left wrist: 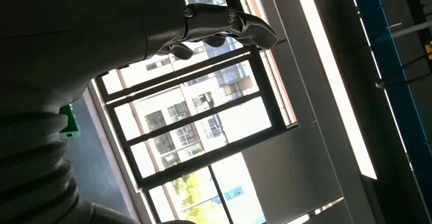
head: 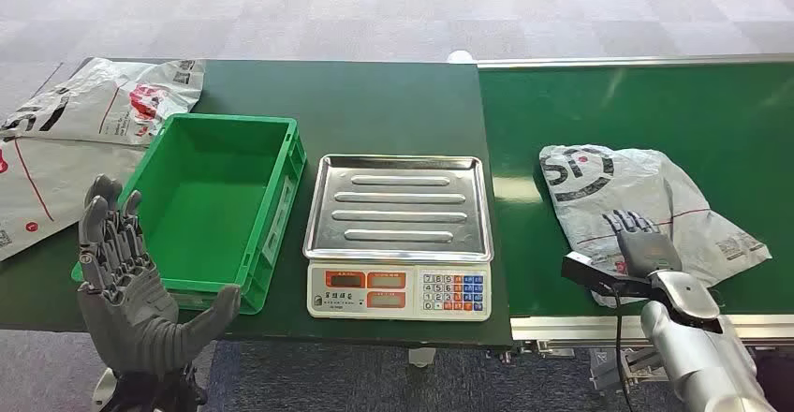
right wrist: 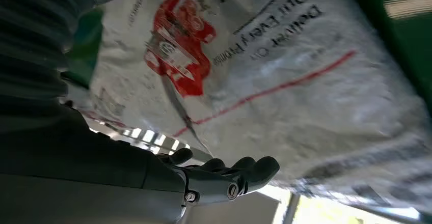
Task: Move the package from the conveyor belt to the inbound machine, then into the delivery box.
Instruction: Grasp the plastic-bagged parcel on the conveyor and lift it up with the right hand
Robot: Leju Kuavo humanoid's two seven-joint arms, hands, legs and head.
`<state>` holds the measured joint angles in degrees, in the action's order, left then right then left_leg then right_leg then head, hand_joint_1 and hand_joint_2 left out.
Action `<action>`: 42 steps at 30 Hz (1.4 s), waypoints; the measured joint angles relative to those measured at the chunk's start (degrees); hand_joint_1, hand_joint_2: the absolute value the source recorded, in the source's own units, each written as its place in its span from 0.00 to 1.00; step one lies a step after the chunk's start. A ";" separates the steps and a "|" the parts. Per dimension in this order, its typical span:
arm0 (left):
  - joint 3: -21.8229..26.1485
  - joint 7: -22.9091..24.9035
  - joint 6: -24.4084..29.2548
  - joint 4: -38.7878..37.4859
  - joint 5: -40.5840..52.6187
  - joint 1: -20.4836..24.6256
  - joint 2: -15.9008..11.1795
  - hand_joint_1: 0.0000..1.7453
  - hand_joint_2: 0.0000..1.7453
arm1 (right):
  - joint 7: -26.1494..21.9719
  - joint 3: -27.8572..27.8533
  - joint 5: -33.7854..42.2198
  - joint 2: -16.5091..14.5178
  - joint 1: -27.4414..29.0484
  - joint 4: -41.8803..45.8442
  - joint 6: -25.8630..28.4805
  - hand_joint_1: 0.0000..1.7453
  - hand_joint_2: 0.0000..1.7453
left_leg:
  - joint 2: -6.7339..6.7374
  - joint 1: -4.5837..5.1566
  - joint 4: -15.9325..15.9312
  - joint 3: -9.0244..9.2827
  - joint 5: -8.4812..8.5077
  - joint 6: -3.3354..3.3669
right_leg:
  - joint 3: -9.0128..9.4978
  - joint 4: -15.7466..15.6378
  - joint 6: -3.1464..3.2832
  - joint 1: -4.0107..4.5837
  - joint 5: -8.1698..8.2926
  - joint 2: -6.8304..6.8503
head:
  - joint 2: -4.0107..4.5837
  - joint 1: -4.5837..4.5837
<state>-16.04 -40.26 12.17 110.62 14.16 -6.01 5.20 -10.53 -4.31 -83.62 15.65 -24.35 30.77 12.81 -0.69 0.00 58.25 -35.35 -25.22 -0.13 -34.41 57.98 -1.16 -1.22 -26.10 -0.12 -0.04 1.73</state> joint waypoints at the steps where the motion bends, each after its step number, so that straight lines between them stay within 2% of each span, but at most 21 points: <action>1: 0.00 0.00 -0.01 0.01 0.01 -0.03 0.00 0.00 1.00 | 2.00 0.00 -0.38 -0.17 0.11 0.13 -0.64 0.00 1.00 | 0.00 0.00 0.00 0.00 0.00 0.00 | 0.00 0.00 0.00 0.00 0.00 0.00 | 0.00 0.00; 4: 0.00 0.00 -0.25 0.01 0.06 -0.10 0.01 0.00 1.00 | 7.16 0.00 -1.02 -0.61 0.50 0.67 -3.85 0.00 1.00 | 0.00 0.00 0.00 0.01 0.00 0.00 | -0.01 0.00 0.00 -0.01 0.00 -0.01 | 0.00 0.00; 7: 0.00 0.00 -0.51 -0.03 0.07 -0.05 0.03 0.00 1.00 | 7.99 0.00 -0.43 -0.65 1.39 1.38 -6.62 0.00 1.00 | 0.00 0.00 0.01 0.01 -0.02 0.02 | -0.01 0.00 0.00 -0.01 0.00 -0.01 | 0.00 0.00; 22: 0.00 0.00 -0.63 -0.15 0.07 -0.01 0.13 0.00 1.00 | 8.38 0.00 0.33 -0.73 3.36 3.98 -8.35 0.00 1.00 | 0.01 0.00 0.01 0.02 -0.03 0.03 | 0.00 0.00 -0.02 -0.01 -0.02 -0.01 | 0.00 0.00; 24: 0.00 0.00 -0.65 -0.19 0.08 0.00 0.19 0.00 1.00 | 8.07 0.00 1.30 -0.75 3.56 4.64 -9.99 0.00 1.00 | 0.01 0.00 0.01 0.02 -0.03 0.03 | 0.00 0.00 -0.02 -0.01 -0.02 -0.01 | 0.00 0.00; 29: 0.00 0.00 -0.49 -0.40 -0.08 0.08 0.22 0.00 1.00 | 4.66 0.00 6.67 -0.70 4.70 7.87 -18.36 0.00 1.00 | 0.04 0.00 0.01 0.08 -0.04 0.02 | 0.01 0.00 -0.02 0.00 -0.03 -0.05 | 0.00 0.00; 30: 0.00 0.00 -0.30 -0.50 -0.20 0.11 0.21 0.00 1.00 | 4.17 0.00 7.51 -0.61 4.95 8.40 -19.54 0.04 1.00 | 0.05 0.00 0.01 0.09 -0.05 0.02 | 0.02 -0.01 -0.02 0.00 -0.04 -0.06 | 0.00 0.00; 33: 0.00 0.00 0.38 -0.83 -0.66 0.21 0.17 0.00 1.00 | 2.33 0.06 10.50 -0.27 6.45 10.36 -22.41 0.79 1.00 | 0.02 -0.01 0.01 0.14 -0.08 0.03 | 0.10 -0.01 -0.02 0.01 -0.09 -0.01 | 0.00 0.00; 34: 0.00 0.00 0.54 -0.92 -0.81 0.24 0.16 0.00 1.00 | 1.38 0.17 12.01 -0.20 7.52 11.72 -23.38 1.00 1.00 | -0.01 -0.01 0.01 0.16 -0.09 0.03 | 0.14 -0.01 -0.03 0.02 -0.12 0.02 | 0.00 0.00; 38: -0.01 0.00 1.41 -1.00 -1.03 0.36 0.00 0.00 1.00 | -3.20 1.84 19.13 -0.16 13.97 20.55 -26.92 1.00 1.00 | -0.07 -0.03 0.01 0.25 -0.18 -0.05 | 0.26 -0.02 0.02 0.04 -0.21 0.08 | 0.00 0.00; 42: -0.17 0.00 3.11 -0.43 -0.96 0.33 -0.42 0.00 1.00 | -3.92 4.79 21.47 -0.41 19.86 30.20 -27.76 1.00 1.00 | -0.04 -0.04 -0.01 0.28 -0.27 -0.12 | 0.25 -0.01 0.08 0.06 -0.28 0.03 | 0.00 0.00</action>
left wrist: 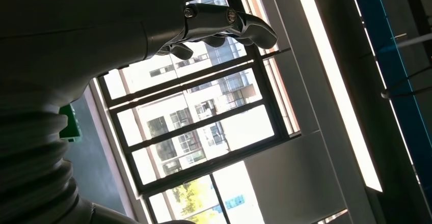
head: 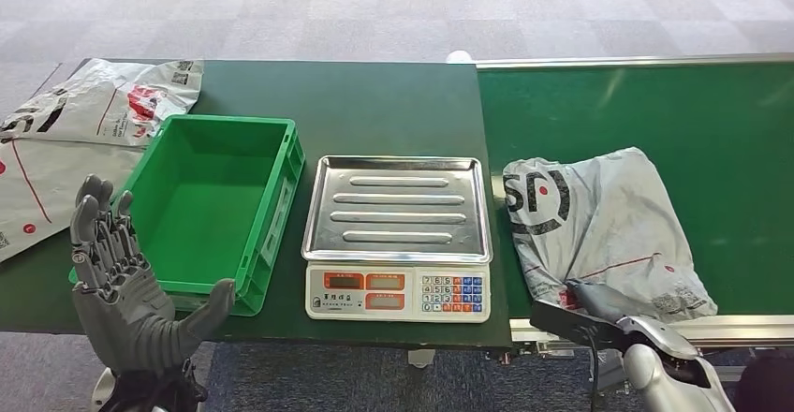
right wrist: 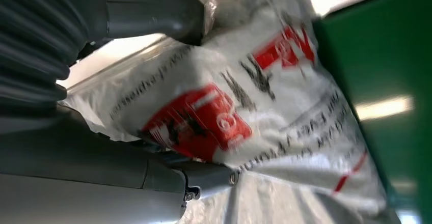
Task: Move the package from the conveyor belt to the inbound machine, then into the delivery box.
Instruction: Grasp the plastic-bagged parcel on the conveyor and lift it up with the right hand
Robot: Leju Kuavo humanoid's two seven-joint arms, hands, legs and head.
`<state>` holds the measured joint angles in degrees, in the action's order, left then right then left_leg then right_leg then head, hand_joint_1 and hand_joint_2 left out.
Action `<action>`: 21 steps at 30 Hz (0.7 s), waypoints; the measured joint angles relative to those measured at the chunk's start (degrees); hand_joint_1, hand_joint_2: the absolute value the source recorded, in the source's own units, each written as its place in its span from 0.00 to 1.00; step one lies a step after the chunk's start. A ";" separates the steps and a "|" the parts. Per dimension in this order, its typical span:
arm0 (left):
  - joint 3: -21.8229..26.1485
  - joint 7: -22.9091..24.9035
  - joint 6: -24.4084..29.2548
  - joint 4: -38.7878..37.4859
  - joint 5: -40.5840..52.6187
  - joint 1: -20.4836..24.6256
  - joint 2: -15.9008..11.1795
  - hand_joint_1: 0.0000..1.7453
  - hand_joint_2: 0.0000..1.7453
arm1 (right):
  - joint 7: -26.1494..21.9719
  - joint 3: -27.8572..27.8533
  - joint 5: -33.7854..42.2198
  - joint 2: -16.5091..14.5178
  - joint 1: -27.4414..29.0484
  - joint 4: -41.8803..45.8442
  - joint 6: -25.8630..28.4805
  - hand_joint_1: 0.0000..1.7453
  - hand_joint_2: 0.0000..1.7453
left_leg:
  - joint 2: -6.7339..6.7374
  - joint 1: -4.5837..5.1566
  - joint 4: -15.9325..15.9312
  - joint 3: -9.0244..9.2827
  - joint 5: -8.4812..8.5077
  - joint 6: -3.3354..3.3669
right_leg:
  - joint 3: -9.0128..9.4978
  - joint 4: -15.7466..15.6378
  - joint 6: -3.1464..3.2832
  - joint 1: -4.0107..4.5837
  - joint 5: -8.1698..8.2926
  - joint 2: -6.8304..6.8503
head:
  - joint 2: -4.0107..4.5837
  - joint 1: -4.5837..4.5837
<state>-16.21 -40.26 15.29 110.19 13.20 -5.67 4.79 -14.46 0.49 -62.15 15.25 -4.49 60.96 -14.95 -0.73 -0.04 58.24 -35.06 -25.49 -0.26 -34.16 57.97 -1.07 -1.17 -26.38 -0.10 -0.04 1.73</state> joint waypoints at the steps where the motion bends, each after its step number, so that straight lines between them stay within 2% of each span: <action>1: -0.14 0.00 0.50 0.25 0.00 -0.02 -0.16 0.00 1.00 | 0.26 0.70 0.13 -0.08 1.01 2.06 -0.05 1.00 1.00 | 0.02 -0.01 0.00 0.01 -0.02 0.00 | 0.00 0.00 0.01 0.00 -0.02 -0.02 | 0.00 0.00; 9: -2.07 0.00 3.10 3.17 0.91 -0.39 -1.37 0.00 1.00 | 1.43 4.24 1.00 -0.42 6.44 14.48 -0.57 1.00 1.00 | 0.04 0.00 0.00 0.01 -0.07 0.04 | 0.03 0.00 0.01 -0.02 -0.08 -0.01 | 0.00 0.00; 12: -2.37 0.00 3.57 4.17 1.01 -0.43 -1.67 0.00 1.00 | 2.38 4.68 -0.09 -0.54 7.31 17.10 2.19 1.00 1.00 | 0.04 0.01 0.00 -0.01 -0.08 0.06 | 0.04 0.00 0.01 -0.02 -0.08 -0.02 | 0.00 0.00; 14: -2.37 0.00 3.65 4.87 1.01 -0.53 -1.81 0.00 1.00 | 4.41 4.78 -3.84 -0.76 6.67 17.95 8.98 1.00 1.00 | 0.04 0.01 0.00 -0.04 -0.07 0.05 | 0.04 0.00 0.00 -0.03 -0.06 -0.03 | 0.00 0.00; 18: -2.37 0.00 2.63 6.16 0.73 -0.83 -1.73 0.00 1.00 | 15.21 4.08 -20.88 -2.22 0.79 19.36 33.37 1.00 1.00 | 0.20 0.02 0.02 0.01 0.00 0.04 | -0.03 0.01 -0.02 -0.04 0.05 -0.17 | 0.00 0.00; 20: -2.37 0.00 1.80 6.36 0.42 -0.84 -1.38 0.00 1.00 | 19.48 2.99 -25.89 -2.72 -2.76 21.79 44.14 1.00 1.00 | 0.24 0.02 0.04 0.07 0.03 0.06 | -0.02 0.01 -0.04 -0.04 0.07 -0.17 | 0.00 0.00; 21: -2.37 0.00 1.53 6.33 0.18 -0.79 -1.17 0.00 1.00 | 20.15 2.33 -26.82 -2.73 -4.26 23.29 48.03 1.00 1.00 | 0.21 0.02 0.05 0.08 0.04 0.07 | 0.01 0.01 -0.04 -0.04 0.07 -0.15 | 0.00 0.00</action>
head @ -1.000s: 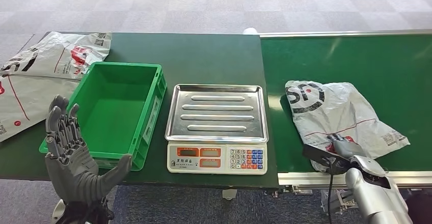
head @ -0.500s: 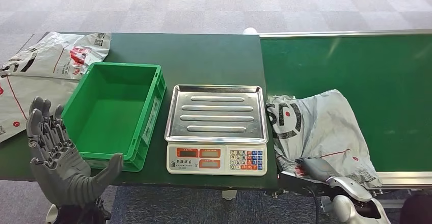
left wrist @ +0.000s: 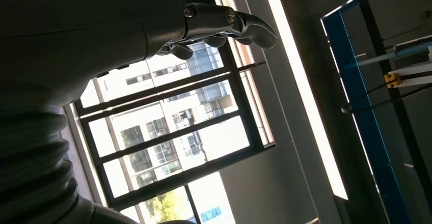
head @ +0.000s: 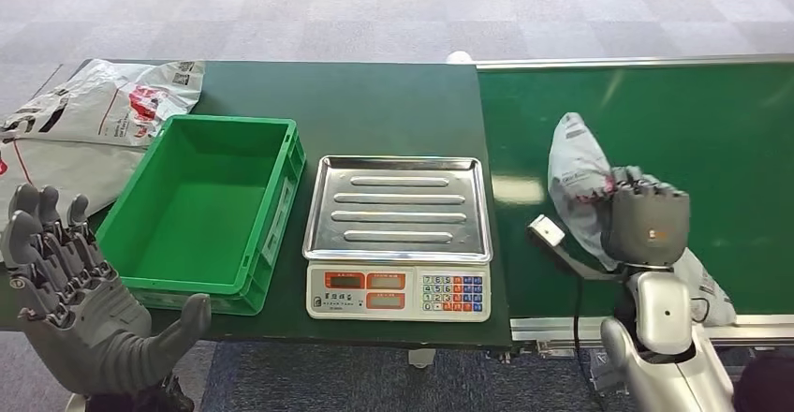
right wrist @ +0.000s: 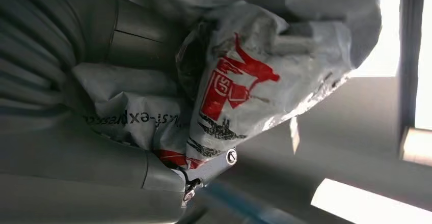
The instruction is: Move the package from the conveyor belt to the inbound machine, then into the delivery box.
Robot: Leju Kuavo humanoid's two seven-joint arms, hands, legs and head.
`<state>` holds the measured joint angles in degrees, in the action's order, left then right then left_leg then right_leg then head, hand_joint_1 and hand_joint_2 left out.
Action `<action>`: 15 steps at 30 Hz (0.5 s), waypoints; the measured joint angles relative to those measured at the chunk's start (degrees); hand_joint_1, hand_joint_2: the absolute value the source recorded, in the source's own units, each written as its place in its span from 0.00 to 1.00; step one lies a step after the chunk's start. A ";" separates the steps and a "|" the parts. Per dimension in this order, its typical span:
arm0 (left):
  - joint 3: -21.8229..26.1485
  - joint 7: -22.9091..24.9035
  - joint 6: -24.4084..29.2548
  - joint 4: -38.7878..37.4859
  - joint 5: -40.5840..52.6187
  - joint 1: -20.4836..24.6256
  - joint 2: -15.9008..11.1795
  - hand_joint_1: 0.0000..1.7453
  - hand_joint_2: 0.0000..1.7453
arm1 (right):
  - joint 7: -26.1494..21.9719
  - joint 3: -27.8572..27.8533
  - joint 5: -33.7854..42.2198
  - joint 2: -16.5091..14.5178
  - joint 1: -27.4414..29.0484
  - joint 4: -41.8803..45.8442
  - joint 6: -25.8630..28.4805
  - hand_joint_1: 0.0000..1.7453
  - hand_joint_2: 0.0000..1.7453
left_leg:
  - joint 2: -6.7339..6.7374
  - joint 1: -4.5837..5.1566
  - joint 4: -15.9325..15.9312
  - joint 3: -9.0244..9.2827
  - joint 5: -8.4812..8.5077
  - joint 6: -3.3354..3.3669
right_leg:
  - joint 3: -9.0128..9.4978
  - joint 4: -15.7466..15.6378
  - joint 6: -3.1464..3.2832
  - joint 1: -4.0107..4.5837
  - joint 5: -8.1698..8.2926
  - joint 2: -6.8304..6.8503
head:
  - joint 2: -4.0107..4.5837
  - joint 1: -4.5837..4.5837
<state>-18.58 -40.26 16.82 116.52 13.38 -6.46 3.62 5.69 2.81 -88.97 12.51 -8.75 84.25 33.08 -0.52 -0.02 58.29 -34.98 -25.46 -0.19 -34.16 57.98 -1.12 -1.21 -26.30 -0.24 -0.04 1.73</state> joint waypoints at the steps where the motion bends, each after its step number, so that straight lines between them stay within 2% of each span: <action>1: 0.00 0.01 -0.17 -0.10 -0.31 0.14 0.20 0.00 1.00 | -0.73 -0.91 -0.38 -0.06 -1.14 1.82 2.86 1.00 1.00 | -0.04 0.00 0.00 -0.01 0.00 0.00 | 0.02 0.00 -0.01 0.00 0.00 0.02 | 0.00 0.00; 3: -0.02 0.02 -0.27 -0.53 -1.02 0.65 0.58 0.00 1.00 | -5.82 -3.72 -0.73 -1.28 -3.05 6.71 6.00 1.00 1.00 | -0.07 0.01 0.00 -0.03 0.01 -0.01 | 0.03 0.01 -0.01 0.00 0.00 0.03 | 0.00 -0.01; 6: -0.27 0.04 -0.27 -1.60 -1.56 1.59 1.09 0.00 1.00 | -12.41 -8.26 -0.94 -5.00 -6.20 15.17 7.05 1.00 1.00 | -0.04 -0.01 0.00 -0.01 0.01 -0.04 | 0.01 0.01 0.00 0.02 -0.01 -0.02 | 0.00 0.00; 11: -0.55 0.04 -0.14 -2.95 -2.33 2.55 1.54 0.00 1.00 | -14.07 -10.77 -0.95 -8.71 -9.92 23.11 7.05 1.00 1.00 | -0.02 -0.01 -0.01 -0.01 0.00 -0.03 | 0.03 0.01 0.01 0.02 -0.03 -0.01 | 0.00 0.00; 15: -0.91 0.04 -0.14 -4.10 -2.94 2.77 1.80 0.00 1.00 | -15.67 -10.86 -0.93 -11.09 -12.53 25.61 7.01 1.00 1.00 | 0.02 -0.02 0.00 0.00 0.00 -0.03 | 0.04 0.01 0.01 0.02 -0.02 -0.03 | 0.00 0.00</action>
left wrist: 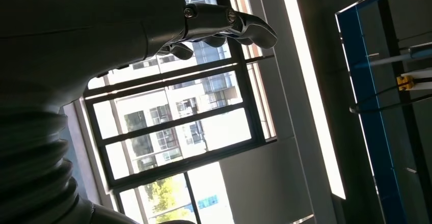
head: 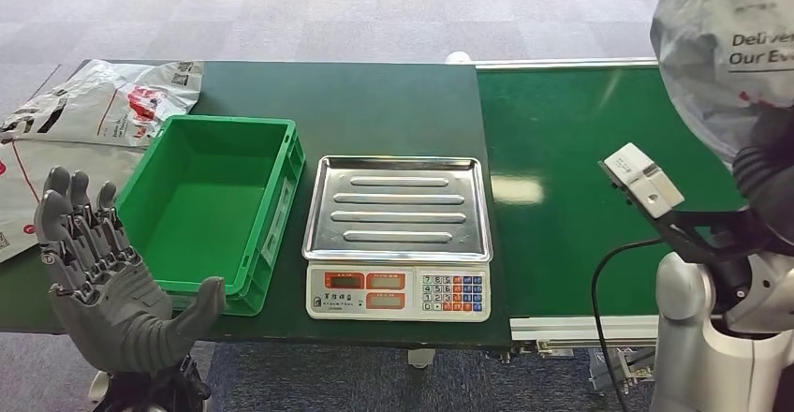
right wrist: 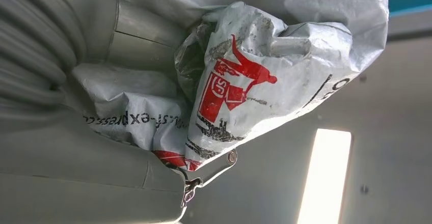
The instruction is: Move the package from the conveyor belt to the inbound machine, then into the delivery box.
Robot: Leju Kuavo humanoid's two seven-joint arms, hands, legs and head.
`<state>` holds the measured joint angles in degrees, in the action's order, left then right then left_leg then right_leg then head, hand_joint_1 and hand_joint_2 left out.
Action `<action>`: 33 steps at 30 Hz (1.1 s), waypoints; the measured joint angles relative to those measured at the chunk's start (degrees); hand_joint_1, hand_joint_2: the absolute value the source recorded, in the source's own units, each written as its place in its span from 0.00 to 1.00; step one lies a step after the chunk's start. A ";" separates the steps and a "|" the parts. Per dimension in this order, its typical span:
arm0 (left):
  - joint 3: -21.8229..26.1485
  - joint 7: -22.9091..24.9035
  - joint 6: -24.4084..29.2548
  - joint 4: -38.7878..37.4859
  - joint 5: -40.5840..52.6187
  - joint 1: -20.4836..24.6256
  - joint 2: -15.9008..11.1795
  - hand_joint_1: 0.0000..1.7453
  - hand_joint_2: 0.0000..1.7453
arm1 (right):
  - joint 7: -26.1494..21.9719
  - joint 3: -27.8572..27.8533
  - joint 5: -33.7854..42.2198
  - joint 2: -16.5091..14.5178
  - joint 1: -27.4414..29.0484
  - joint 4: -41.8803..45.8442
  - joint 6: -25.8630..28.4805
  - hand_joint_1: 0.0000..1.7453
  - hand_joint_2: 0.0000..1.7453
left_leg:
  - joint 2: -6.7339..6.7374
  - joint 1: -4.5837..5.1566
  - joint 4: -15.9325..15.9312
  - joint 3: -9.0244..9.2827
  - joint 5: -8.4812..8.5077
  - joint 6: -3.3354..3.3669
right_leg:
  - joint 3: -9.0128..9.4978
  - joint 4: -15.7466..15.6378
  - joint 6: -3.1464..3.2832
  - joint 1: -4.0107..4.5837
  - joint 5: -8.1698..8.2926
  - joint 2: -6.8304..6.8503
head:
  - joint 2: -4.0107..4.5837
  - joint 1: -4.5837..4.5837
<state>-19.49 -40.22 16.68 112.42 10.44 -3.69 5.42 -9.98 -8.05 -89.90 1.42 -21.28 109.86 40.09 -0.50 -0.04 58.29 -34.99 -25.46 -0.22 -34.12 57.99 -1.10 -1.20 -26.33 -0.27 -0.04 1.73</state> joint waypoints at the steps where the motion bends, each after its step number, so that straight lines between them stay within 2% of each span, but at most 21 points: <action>1: -0.05 0.00 0.02 -0.28 -0.17 0.06 0.07 0.00 1.00 | -0.25 0.12 0.03 -0.68 -0.51 0.00 -0.04 1.00 1.00 | 0.00 0.00 0.00 0.00 0.00 0.00 | 0.01 0.00 0.00 0.00 0.00 0.00 | 0.00 0.00; 6: -0.45 0.00 0.71 -1.09 -0.68 0.47 0.16 0.00 1.00 | 0.72 3.29 0.82 -3.37 -2.14 -5.07 -0.30 1.00 1.00 | 0.02 -0.01 -0.01 0.05 0.02 -0.01 | 0.06 0.00 0.01 0.01 0.02 0.01 | 0.00 0.00; 8: -0.47 0.00 0.76 -1.32 -0.63 0.68 0.16 0.00 1.00 | 0.54 4.82 4.07 -4.04 -2.67 -7.90 -1.69 1.00 1.00 | -0.02 -0.03 -0.01 0.04 0.03 -0.02 | 0.10 0.01 0.01 0.03 0.02 0.03 | 0.00 0.00; 9: -0.47 0.00 0.67 -1.42 -0.56 0.73 0.17 0.00 1.00 | 0.09 5.77 7.91 -4.23 -3.19 -9.78 -4.18 1.00 1.00 | -0.04 -0.04 -0.02 0.05 0.03 -0.02 | 0.14 0.01 0.01 0.04 0.02 0.02 | 0.00 0.00; 12: -0.45 -0.02 -0.53 -1.68 -0.50 0.98 0.19 0.00 1.00 | -2.46 9.95 22.94 -4.56 -6.10 -18.59 -18.97 1.00 1.00 | 0.10 -0.05 -0.04 0.12 0.02 -0.03 | 0.16 0.02 0.05 0.05 0.05 -0.12 | 0.00 -0.01; 14: -0.45 -0.01 -1.49 -2.08 -0.63 1.34 0.23 0.00 1.00 | -4.79 13.43 29.23 -5.16 -8.09 -25.96 -25.72 1.00 1.00 | 0.15 -0.05 -0.04 0.17 0.04 -0.04 | 0.13 0.02 0.08 0.05 0.08 -0.13 | 0.00 0.00; 18: -0.45 0.01 -1.84 -2.99 -0.67 1.51 0.29 0.00 1.00 | -8.01 18.81 34.34 -7.39 -11.22 -39.09 -26.75 1.00 1.00 | -0.10 -0.13 -0.04 0.13 0.15 -0.11 | 0.14 0.02 0.09 0.14 0.09 0.05 | 0.00 0.01; 22: -0.47 -0.01 -1.39 -3.52 -0.67 1.50 0.29 0.00 1.00 | -9.12 22.44 35.55 -9.06 -13.24 -47.62 -27.13 1.00 1.00 | -0.10 -0.15 -0.04 0.10 0.14 -0.16 | 0.11 0.02 0.11 0.16 0.07 0.01 | 0.00 0.00; 29: -0.50 -0.02 -0.87 -3.87 -0.96 1.38 0.23 0.00 1.00 | -12.26 25.91 37.58 -10.20 -14.83 -54.91 -29.06 1.00 1.00 | -0.11 -0.15 -0.04 0.06 0.10 -0.15 | 0.09 0.02 0.12 0.15 0.02 0.03 | 0.00 0.00; 33: -0.64 -0.02 -0.87 -4.06 -1.51 1.42 0.15 0.00 1.00 | -17.50 27.74 39.15 -10.21 -14.78 -56.76 -32.92 1.00 1.00 | -0.09 -0.15 -0.03 0.07 0.09 -0.14 | 0.06 0.02 0.12 0.15 0.02 0.01 | 0.00 0.00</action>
<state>-20.13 -40.24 15.80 108.36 8.93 -2.27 5.56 -27.48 19.69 -50.75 -8.79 -36.05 53.10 7.16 -0.59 -0.18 58.26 -34.92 -25.37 -0.36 -34.06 58.00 -0.98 -1.05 -26.31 -0.26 -0.04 1.73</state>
